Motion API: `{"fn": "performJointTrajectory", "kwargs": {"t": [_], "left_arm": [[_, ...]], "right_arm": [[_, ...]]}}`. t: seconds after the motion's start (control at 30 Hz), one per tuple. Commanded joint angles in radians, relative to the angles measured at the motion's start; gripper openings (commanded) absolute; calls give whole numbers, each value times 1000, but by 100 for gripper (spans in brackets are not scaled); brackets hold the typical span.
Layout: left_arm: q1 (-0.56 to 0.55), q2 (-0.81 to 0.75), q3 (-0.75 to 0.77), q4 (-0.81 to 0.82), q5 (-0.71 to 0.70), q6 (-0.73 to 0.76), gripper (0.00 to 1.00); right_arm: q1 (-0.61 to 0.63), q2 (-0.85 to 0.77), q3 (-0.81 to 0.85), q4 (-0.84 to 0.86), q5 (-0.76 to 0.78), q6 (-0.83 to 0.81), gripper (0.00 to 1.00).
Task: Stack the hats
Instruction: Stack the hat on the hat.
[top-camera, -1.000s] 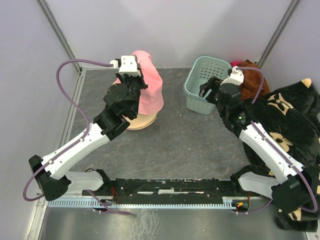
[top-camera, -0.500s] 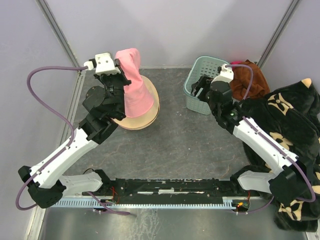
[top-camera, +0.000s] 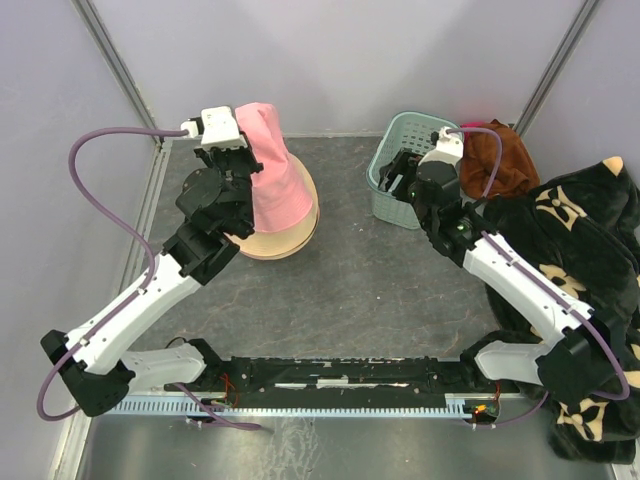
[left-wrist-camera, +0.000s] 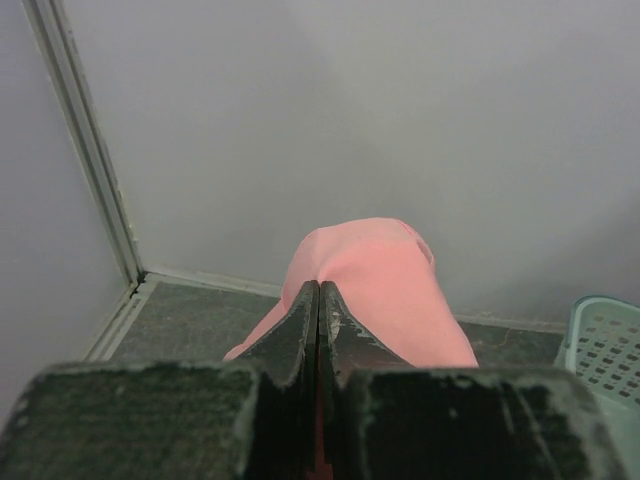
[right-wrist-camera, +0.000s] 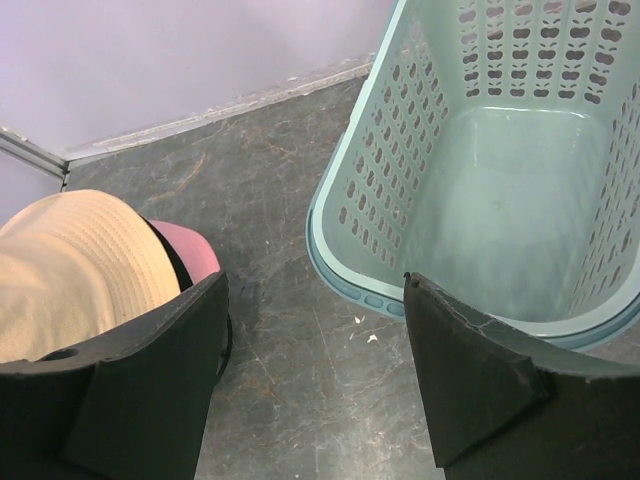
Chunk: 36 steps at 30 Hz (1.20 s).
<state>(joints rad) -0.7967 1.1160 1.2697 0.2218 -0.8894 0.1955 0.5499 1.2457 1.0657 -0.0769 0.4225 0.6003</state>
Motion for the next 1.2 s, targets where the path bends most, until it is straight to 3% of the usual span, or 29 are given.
{"fn": "performJointTrajectory", "kwargs": {"t": [0.0, 0.17, 0.4, 0.57, 0.83, 1.17], "left_arm": [[77, 3, -21, -47, 24, -71, 3], [170, 3, -37, -133, 114, -162, 3], [200, 2, -62, -188, 212, -229, 3], [207, -1, -62, -235, 222, -254, 3], [222, -21, -82, -284, 215, -276, 3], [238, -30, -92, -313, 229, -290, 3]], "right_arm": [[9, 22, 64, 58, -26, -16, 79], [35, 73, 91, 92, -81, -8, 79], [49, 157, 98, 237, -254, 93, 85], [50, 207, 75, 389, -351, 238, 85], [65, 315, 28, 656, -508, 601, 85], [138, 367, 0, 822, -549, 777, 86]]}}
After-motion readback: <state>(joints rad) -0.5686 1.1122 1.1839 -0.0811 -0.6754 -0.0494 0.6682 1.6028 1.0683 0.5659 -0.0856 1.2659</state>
